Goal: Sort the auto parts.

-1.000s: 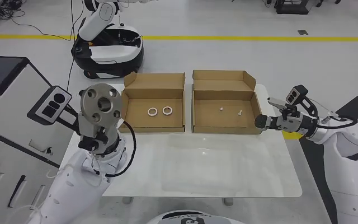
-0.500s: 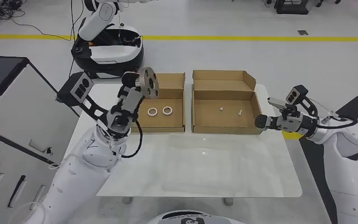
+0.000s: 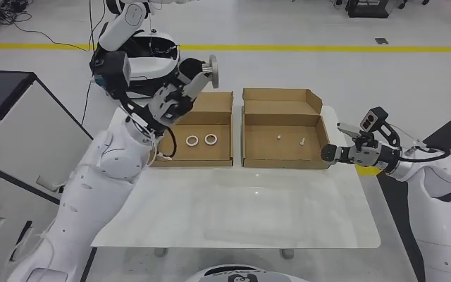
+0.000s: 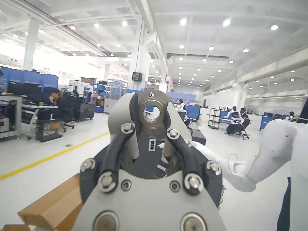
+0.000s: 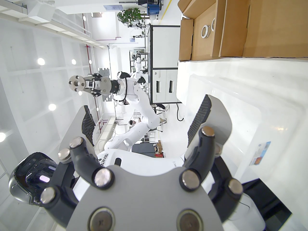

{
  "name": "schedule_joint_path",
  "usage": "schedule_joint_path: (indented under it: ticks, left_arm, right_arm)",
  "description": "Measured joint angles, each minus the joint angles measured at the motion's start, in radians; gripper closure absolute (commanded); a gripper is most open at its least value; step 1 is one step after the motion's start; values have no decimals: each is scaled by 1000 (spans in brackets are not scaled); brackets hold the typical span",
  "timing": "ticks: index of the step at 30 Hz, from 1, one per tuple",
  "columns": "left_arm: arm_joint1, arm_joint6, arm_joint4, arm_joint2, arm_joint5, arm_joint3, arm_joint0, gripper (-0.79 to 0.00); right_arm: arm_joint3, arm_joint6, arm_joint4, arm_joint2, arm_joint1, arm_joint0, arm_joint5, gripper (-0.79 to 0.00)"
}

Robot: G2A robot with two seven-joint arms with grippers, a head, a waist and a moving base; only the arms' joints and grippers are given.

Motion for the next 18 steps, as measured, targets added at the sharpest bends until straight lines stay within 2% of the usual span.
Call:
schedule_joint_path:
  ticks: [18]
  left_arm:
    - [0,-230,330,-2,111,113,44,0]
  right_arm:
    - [0,0,0,0,0,0,0,-785]
